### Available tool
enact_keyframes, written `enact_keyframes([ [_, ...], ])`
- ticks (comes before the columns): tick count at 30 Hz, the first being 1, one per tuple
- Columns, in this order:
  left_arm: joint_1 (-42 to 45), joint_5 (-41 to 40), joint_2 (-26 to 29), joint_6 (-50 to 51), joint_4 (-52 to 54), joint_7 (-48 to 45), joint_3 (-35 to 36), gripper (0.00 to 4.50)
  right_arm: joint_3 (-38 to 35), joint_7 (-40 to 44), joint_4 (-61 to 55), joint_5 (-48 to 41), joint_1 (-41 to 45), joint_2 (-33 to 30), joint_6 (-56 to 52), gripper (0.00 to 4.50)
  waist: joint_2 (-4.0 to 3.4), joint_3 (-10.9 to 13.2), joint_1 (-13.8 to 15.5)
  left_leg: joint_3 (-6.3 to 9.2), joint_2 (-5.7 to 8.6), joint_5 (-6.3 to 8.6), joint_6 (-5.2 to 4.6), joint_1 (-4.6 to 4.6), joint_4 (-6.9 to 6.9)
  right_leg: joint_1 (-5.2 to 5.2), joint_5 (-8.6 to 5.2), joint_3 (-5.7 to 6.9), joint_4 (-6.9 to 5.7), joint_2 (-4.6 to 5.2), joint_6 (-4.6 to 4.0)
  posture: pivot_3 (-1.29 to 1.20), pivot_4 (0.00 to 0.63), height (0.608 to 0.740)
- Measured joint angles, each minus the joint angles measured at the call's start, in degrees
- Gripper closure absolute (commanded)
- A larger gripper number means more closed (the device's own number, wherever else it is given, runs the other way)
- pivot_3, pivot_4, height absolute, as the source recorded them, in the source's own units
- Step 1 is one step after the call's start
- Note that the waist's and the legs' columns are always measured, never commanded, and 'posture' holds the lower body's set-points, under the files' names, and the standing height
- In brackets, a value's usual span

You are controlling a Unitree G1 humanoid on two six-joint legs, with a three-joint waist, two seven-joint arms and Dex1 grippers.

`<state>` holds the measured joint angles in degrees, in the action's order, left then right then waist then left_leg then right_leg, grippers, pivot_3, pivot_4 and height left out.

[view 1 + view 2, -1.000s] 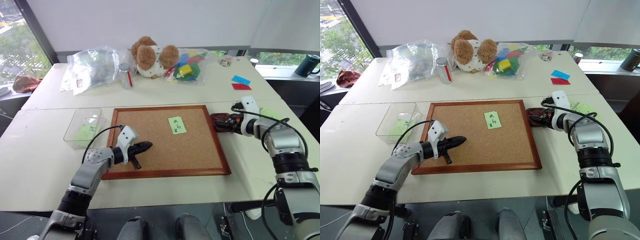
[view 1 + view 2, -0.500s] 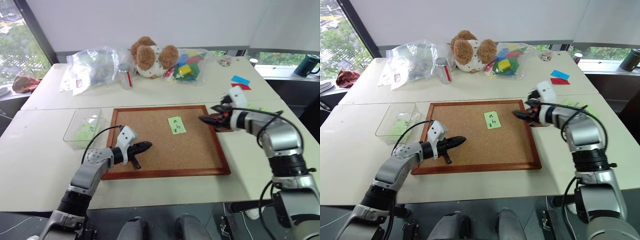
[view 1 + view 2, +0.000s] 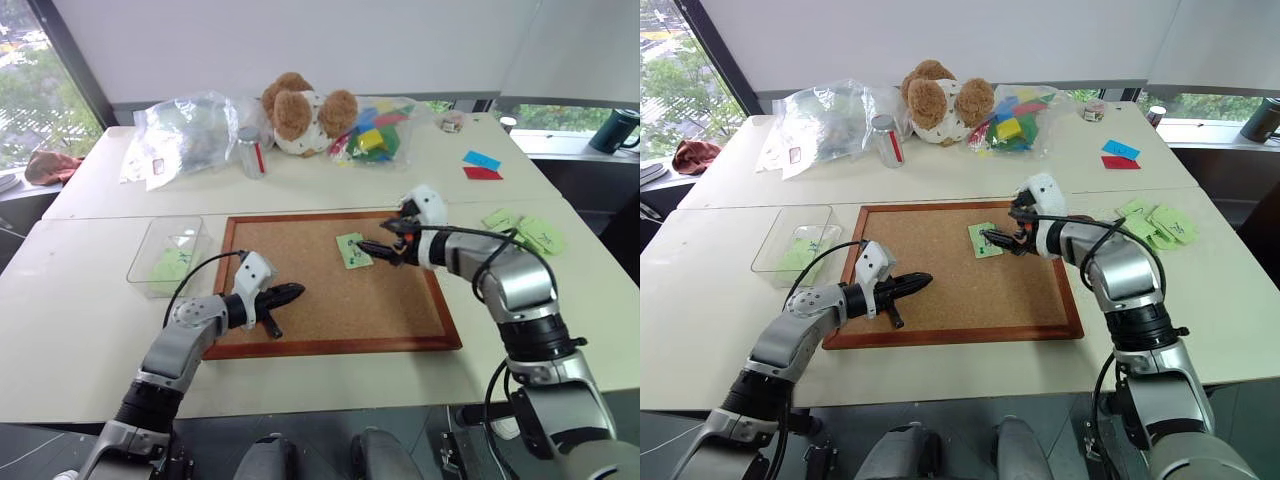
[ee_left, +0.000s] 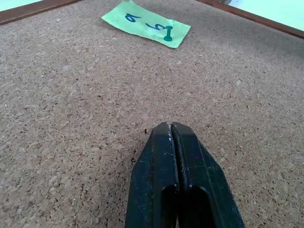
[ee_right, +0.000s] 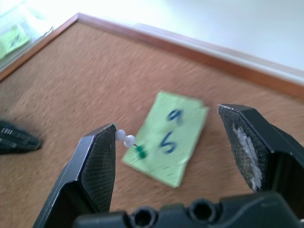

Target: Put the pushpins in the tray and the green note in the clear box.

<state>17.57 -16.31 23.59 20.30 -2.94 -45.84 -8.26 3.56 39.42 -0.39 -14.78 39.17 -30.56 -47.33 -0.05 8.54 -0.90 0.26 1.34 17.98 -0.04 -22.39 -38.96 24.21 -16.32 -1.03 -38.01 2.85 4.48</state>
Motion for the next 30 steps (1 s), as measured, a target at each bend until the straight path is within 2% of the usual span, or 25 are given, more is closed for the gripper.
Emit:
enact_keyframes([
  [5, 0.1, 0.0, -0.1, 0.0, -0.1, 0.0, -0.1, 4.5, -2.4, 0.8, 3.1, 0.0, 0.5, -3.9, 1.3, 0.81, 0.0, 0.0, 0.1, 0.0, 0.0, 0.0, 0.0, 0.0, 0.0, -0.01, 0.0, 0.0, 0.01, 0.0, 0.0, 0.0, 0.15, 0.74],
  [13, 0.4, 0.0, -0.2, -0.1, -0.4, -0.1, -0.2, 4.5, -5.0, 1.5, 17.8, 2.8, 0.3, -10.8, 9.1, 0.81, 0.0, 0.0, 0.1, -0.01, 0.0, 0.0, 0.0, 0.0, 0.0, -0.04, 0.0, 0.0, 0.02, 0.0, 0.0, 0.0, 0.15, 0.74],
  [21, 0.4, 0.1, -0.2, -0.6, -0.6, -0.2, -0.2, 4.5, -5.0, 1.9, 30.2, 5.6, 0.4, -11.1, 16.5, 0.81, -0.02, 0.0, 0.1, -0.02, 0.0, 0.0, 0.0, 0.01, 0.0, -0.04, 0.0, 0.0, 0.01, 0.0, 0.0, 0.0, 0.15, 0.74],
  [30, 0.2, 0.1, -0.2, -0.6, -0.5, -0.1, -0.2, 4.5, -4.4, 2.3, 34.4, 7.7, 0.7, -11.0, 20.2, 0.81, -0.04, 0.0, 0.1, -0.02, 0.0, 0.0, 0.0, 0.01, 0.0, -0.04, 0.0, 0.0, 0.01, 0.0, 0.0, 0.0, 0.15, 0.74],
])
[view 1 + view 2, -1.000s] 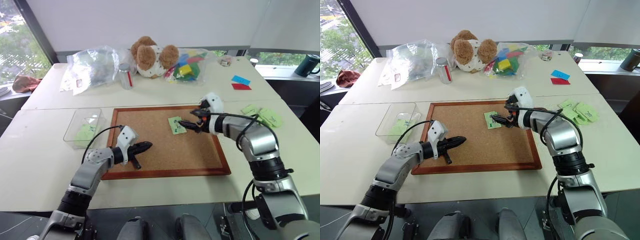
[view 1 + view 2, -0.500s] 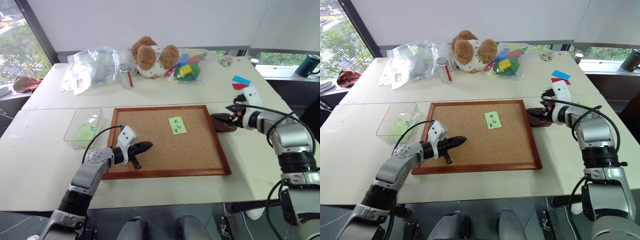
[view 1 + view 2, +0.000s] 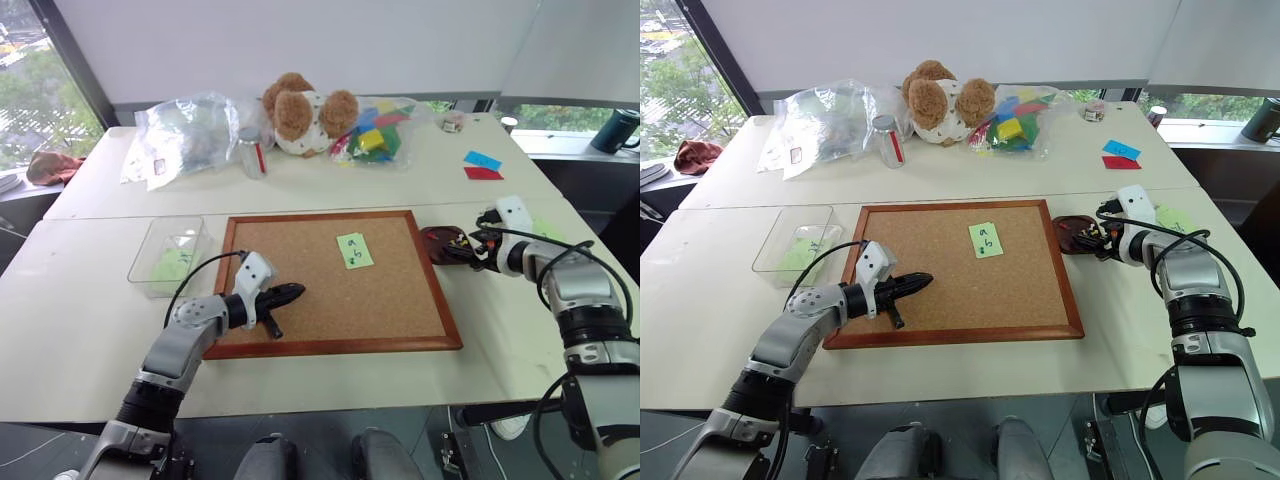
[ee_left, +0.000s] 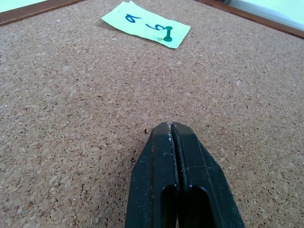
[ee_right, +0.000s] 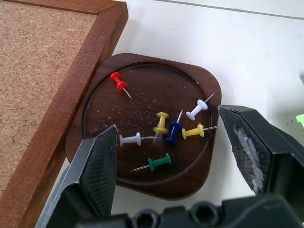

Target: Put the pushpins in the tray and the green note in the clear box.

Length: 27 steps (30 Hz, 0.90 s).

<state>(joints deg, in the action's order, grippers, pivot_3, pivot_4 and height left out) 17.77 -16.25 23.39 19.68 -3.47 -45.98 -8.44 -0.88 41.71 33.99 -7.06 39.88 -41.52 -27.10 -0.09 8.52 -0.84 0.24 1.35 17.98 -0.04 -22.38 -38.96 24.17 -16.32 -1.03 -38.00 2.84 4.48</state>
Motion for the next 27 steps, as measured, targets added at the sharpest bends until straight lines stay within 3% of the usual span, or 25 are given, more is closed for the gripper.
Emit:
enact_keyframes([
  [5, 0.0, 0.0, 0.0, 0.0, 0.0, 0.0, 0.0, 4.5, -0.3, 0.5, -0.7, -0.2, 1.6, -0.2, -0.6, 0.81, -0.02, 0.0, 0.0, 0.0, 0.0, 0.0, 0.0, 0.0, 0.0, 0.0, 0.0, 0.0, 0.0, 0.0, 0.0, 0.0, 0.15, 0.74],
  [16, 0.6, 0.0, -0.2, -0.2, -0.6, -0.1, -0.1, 4.5, -0.5, 2.8, -18.5, -3.2, 2.9, 0.1, -10.0, 0.81, -0.05, 0.0, 0.1, 0.01, 0.0, 0.0, 0.0, 0.0, -0.01, -0.01, 0.0, 0.0, 0.0, 0.01, 0.0, 0.0, 0.15, 0.74],
  [23, 0.7, 0.0, -0.3, -0.2, -0.7, -0.1, -0.2, 4.5, 5.6, 1.6, -32.8, -5.5, -0.5, 9.8, -16.0, 0.81, -0.06, 0.0, 0.1, 0.02, 0.0, 0.0, 0.0, 0.0, -0.02, 0.0, 0.0, 0.01, -0.02, 0.01, 0.0, 0.0, 0.15, 0.74],
  [27, 0.6, 0.0, -0.2, -0.2, -0.6, -0.1, -0.1, 4.5, 8.7, 0.2, -34.9, -5.4, -2.0, 13.1, -16.6, 0.81, -0.06, 0.0, 0.1, 0.02, 0.0, 0.01, -0.01, -0.01, -0.02, 0.0, 0.0, 0.01, 0.0, 0.02, 0.0, 0.0, 0.15, 0.74],
])
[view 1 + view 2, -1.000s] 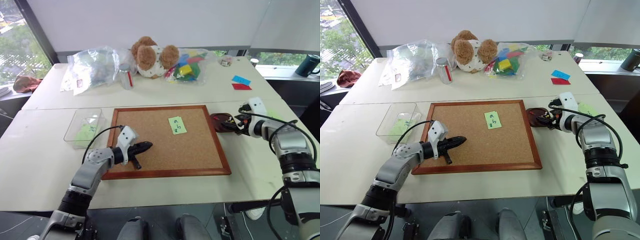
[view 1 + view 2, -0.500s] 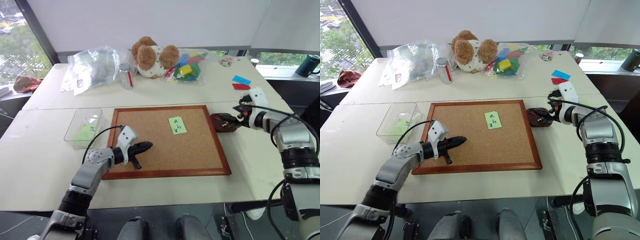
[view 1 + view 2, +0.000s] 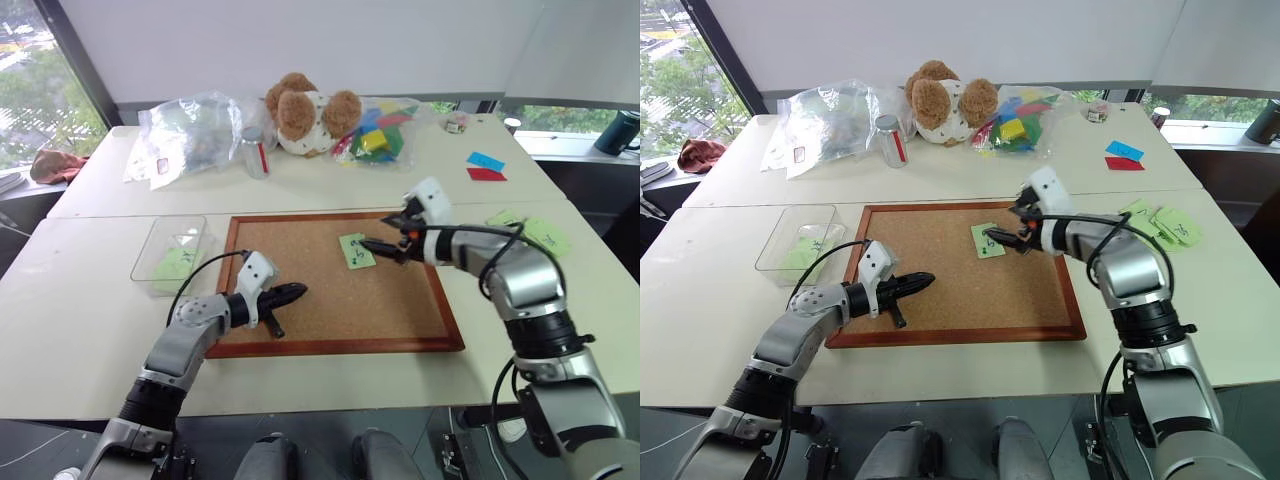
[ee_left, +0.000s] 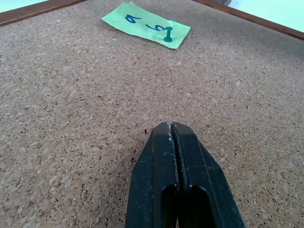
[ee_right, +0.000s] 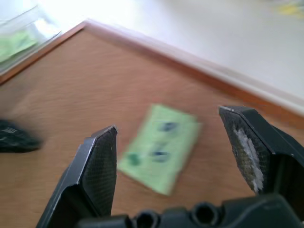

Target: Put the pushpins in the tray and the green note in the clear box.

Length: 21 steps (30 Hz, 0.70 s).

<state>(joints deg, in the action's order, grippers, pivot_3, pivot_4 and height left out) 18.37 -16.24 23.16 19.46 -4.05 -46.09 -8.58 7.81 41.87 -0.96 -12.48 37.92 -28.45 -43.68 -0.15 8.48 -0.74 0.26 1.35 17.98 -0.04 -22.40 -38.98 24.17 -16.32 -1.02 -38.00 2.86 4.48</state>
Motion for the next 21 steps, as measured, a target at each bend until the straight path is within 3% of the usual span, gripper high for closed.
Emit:
enact_keyframes([
  [14, -0.3, 0.0, 0.3, 0.0, 0.2, 0.1, 0.2, 4.5, 4.4, -1.1, 6.5, 2.8, -0.8, 3.4, 4.1, 0.81, 0.01, 0.0, -0.2, 0.0, 0.0, 0.0, 0.0, 0.02, 0.0, 0.01, 0.0, 0.01, -0.02, -0.01, 0.0, 0.0, 0.15, 0.74],
  [17, -0.5, 0.0, 0.3, 0.0, 0.3, 0.1, 0.2, 4.5, 5.0, -1.1, 7.8, 3.3, -0.8, 3.9, 5.2, 1.57, 0.01, 0.0, -0.2, 0.0, 0.0, 0.0, 0.0, 0.02, 0.0, 0.01, 0.0, 0.01, -0.02, -0.01, 0.0, 0.0, 0.15, 0.74],
  [21, -0.7, 0.0, 0.3, 0.0, 0.5, 0.2, 0.3, 4.5, 5.0, -1.0, 9.2, 3.8, -0.8, 3.9, 6.1, 3.53, 0.01, 0.0, -0.2, 0.01, 0.0, 0.0, 0.0, 0.02, 0.0, 0.01, 0.0, 0.02, -0.02, -0.01, 0.0, 0.0, 0.15, 0.74],
])
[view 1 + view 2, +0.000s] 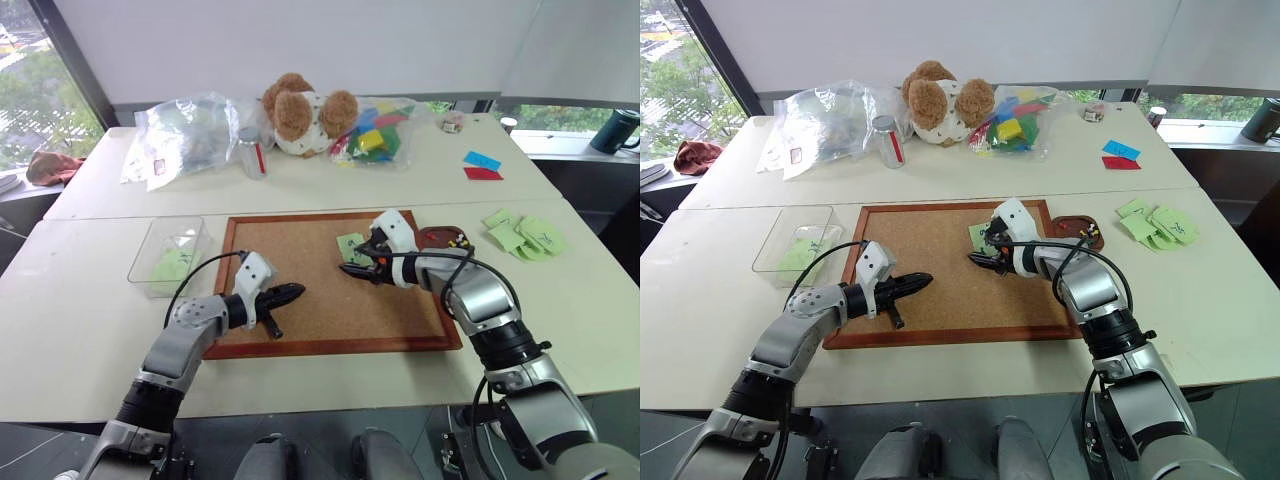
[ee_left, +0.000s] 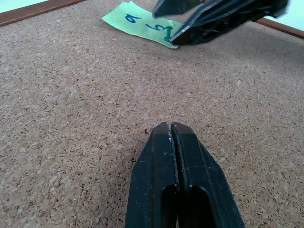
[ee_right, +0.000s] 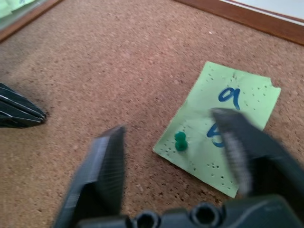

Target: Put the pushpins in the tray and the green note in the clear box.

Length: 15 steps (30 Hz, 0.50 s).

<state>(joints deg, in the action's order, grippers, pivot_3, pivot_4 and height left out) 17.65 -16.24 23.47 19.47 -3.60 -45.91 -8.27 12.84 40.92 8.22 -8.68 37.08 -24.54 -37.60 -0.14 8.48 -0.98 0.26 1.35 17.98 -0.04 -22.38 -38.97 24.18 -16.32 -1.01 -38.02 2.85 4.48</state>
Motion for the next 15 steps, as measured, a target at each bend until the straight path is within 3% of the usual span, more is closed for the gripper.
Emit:
enact_keyframes([
  [2, 0.0, 0.0, 0.0, 0.0, 0.0, 0.0, 0.0, 4.5, 0.0, 0.0, 0.5, 0.2, 0.0, 0.0, 0.5, 4.45, 0.0, 0.0, 0.0, 0.0, 0.0, 0.0, 0.0, 0.0, 0.0, 0.0, 0.0, 0.0, 0.0, 0.0, 0.0, 0.0, 0.15, 0.74],
  [9, -0.3, 0.0, 0.0, 0.0, 0.4, 0.4, 0.0, 4.5, -0.1, 0.2, 0.9, 0.6, 0.0, 0.0, 1.0, 4.45, 0.0, 0.0, 0.0, 0.0, 0.0, 0.0, 0.0, 0.0, 0.01, 0.0, 0.0, 0.0, 0.0, 0.0, 0.0, 0.0, 0.15, 0.74],
  [15, -0.7, 0.0, 0.0, 0.0, 1.1, 0.6, 0.0, 4.5, -1.1, 0.1, -2.9, -1.0, 0.1, -0.5, -4.7, 4.45, -0.01, 0.0, 0.1, 0.0, 0.0, 0.0, 0.0, -0.06, 0.08, 0.12, 0.0, -0.01, 0.02, 0.0, 0.0, 0.0, 0.15, 0.74],
])
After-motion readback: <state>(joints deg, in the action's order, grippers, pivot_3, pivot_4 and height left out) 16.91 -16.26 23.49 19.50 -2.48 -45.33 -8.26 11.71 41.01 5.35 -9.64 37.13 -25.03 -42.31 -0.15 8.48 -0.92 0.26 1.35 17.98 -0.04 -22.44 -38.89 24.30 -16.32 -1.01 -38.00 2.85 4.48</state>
